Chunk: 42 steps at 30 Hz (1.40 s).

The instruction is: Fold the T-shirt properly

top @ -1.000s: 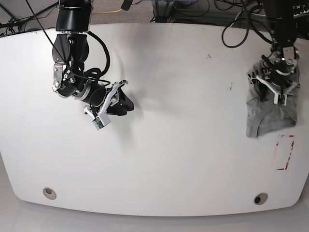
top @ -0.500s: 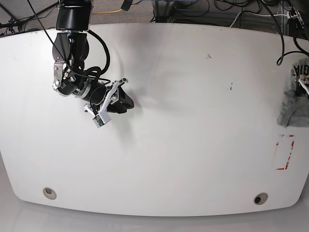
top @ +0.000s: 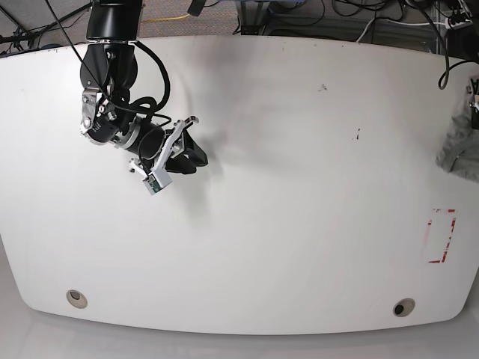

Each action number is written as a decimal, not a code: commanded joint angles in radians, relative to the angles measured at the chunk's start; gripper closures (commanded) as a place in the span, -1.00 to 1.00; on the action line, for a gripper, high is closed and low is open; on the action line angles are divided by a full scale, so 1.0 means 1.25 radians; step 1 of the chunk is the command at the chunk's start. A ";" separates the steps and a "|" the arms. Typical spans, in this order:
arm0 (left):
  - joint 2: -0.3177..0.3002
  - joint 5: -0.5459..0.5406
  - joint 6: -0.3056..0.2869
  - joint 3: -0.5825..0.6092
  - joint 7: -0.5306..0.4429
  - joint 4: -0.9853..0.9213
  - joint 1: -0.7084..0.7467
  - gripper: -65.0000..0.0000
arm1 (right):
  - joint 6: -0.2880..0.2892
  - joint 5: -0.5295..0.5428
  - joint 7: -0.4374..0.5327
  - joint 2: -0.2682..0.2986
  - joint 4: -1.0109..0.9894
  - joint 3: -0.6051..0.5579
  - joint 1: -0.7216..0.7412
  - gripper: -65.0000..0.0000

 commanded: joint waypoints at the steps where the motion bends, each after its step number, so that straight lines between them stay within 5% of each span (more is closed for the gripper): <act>1: -0.003 -0.040 0.000 -0.044 -0.034 0.113 0.001 -0.01 | 0.005 0.015 0.022 0.017 0.015 0.004 0.013 0.46; 5: 0.072 -0.040 0.000 -0.093 -0.037 0.246 0.001 -0.02 | 0.005 -0.001 0.037 0.027 0.011 0.004 0.017 0.46; 9: 0.148 -0.040 0.086 -0.081 -0.063 0.345 -0.007 -0.02 | 0.005 -0.128 0.121 0.022 0.016 0.002 0.013 0.46; 16: 0.278 -0.036 0.191 0.030 -0.343 0.407 0.035 -0.02 | 0.005 -0.400 0.400 -0.013 0.013 0.025 -0.052 0.46; 22: 0.358 0.085 0.327 0.148 -0.528 0.411 0.090 -0.02 | 0.005 -0.555 0.610 -0.063 -0.005 0.113 -0.113 0.45; 31: 0.475 0.112 0.350 0.160 -0.580 0.553 0.307 -0.02 | 0.005 -0.481 0.659 -0.074 0.032 0.245 -0.296 0.46; 42: 0.588 0.110 0.350 0.227 -0.584 0.744 0.709 -0.01 | 0.005 -0.319 0.661 -0.064 0.123 0.257 -0.650 0.46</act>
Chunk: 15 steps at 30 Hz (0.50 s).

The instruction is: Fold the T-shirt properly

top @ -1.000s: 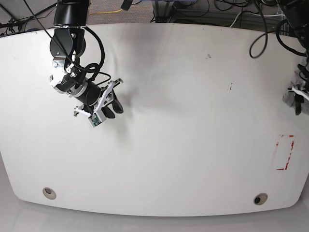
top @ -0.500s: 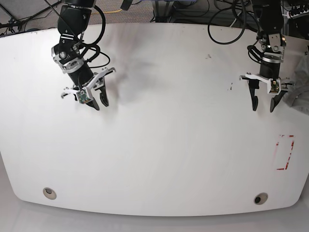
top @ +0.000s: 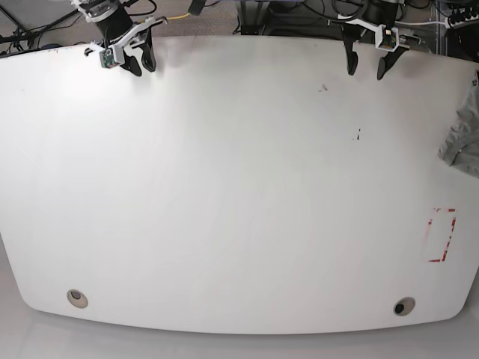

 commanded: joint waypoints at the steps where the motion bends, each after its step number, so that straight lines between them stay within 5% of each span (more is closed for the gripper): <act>1: 0.006 -0.008 0.000 0.015 -0.024 0.031 0.071 -0.01 | -0.002 0.047 0.024 0.024 0.012 0.006 -0.058 0.46; 8: 0.001 -0.011 0.001 0.075 -0.026 -0.036 0.237 0.00 | -0.002 0.096 0.151 0.035 -0.097 0.000 -0.219 0.46; 15: -0.031 -0.011 0.001 0.107 -0.085 -0.341 0.165 0.00 | -0.002 0.094 0.270 0.068 -0.365 -0.133 -0.216 0.47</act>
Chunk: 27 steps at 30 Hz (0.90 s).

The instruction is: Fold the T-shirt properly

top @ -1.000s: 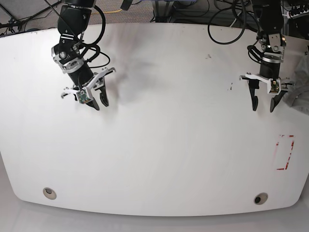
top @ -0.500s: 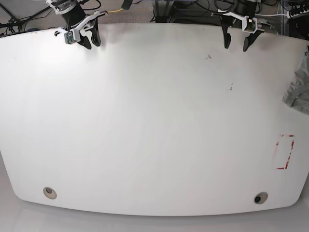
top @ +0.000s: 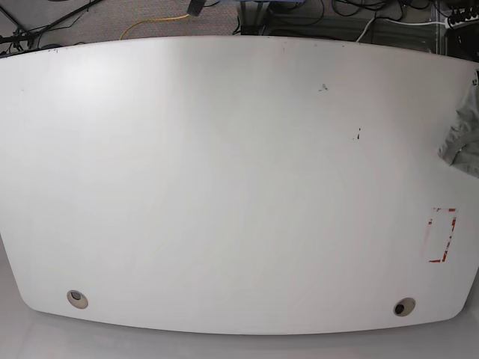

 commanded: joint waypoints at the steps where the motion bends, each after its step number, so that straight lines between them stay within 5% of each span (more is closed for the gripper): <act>1: -0.014 -0.004 0.002 0.012 -0.048 -0.121 -0.025 0.00 | 0.000 0.009 0.050 0.022 -0.103 -0.038 0.014 0.47; 11: -0.021 0.003 0.002 0.013 -0.077 -0.571 -0.314 0.00 | -0.143 0.010 0.160 0.079 -0.561 -0.234 0.277 0.47; 20: -0.036 0.005 0.004 0.013 -0.072 -0.952 -0.588 0.00 | -0.161 0.010 0.148 0.063 -0.729 -0.241 0.446 0.47; 27: -0.060 0.003 0.004 0.037 0.056 -1.113 -0.755 0.00 | -0.161 0.009 0.093 0.062 -0.862 -0.241 0.565 0.47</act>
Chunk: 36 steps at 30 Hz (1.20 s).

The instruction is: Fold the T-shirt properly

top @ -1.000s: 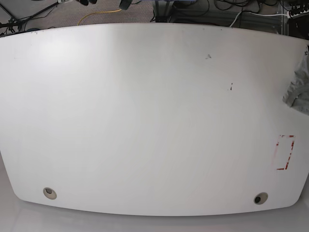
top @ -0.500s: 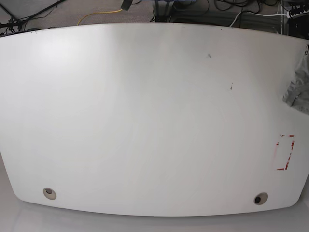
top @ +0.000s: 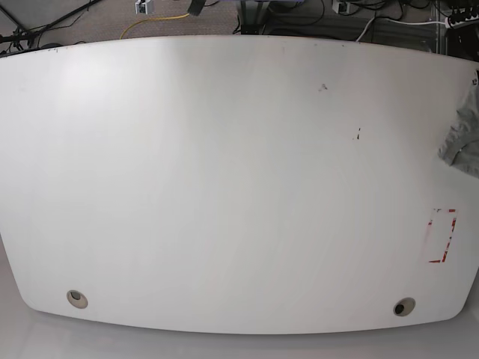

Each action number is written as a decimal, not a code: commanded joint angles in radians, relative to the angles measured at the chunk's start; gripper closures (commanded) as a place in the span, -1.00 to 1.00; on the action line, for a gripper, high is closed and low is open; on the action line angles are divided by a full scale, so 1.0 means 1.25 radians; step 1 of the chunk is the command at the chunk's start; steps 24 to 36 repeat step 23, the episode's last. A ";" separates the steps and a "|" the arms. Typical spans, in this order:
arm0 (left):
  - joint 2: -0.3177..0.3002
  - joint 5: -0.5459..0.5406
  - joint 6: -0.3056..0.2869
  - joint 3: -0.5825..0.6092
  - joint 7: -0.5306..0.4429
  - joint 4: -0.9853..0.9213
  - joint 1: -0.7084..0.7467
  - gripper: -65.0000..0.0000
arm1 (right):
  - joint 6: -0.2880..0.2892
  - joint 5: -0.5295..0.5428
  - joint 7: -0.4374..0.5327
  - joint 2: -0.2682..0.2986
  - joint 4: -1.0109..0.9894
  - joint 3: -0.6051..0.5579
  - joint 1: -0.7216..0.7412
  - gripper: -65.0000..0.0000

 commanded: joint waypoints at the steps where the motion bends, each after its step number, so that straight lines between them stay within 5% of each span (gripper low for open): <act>1: -0.009 -0.002 0.003 0.025 0.049 -0.009 -0.021 0.00 | 0.002 0.007 0.011 0.014 -0.047 0.003 0.019 0.47; 8: -0.008 -0.004 0.076 0.075 0.176 -0.009 -0.079 0.00 | -0.015 0.007 -0.009 0.017 -0.123 0.003 0.080 0.46; 15: -0.007 -0.002 0.090 0.075 0.185 -0.015 -0.080 0.00 | -0.049 0.007 -0.026 0.012 -0.125 0.002 0.084 0.45; 36: -0.006 -0.003 0.090 0.075 0.185 -0.010 -0.080 -0.01 | -0.049 0.005 -0.026 -0.006 -0.127 0.002 0.084 0.45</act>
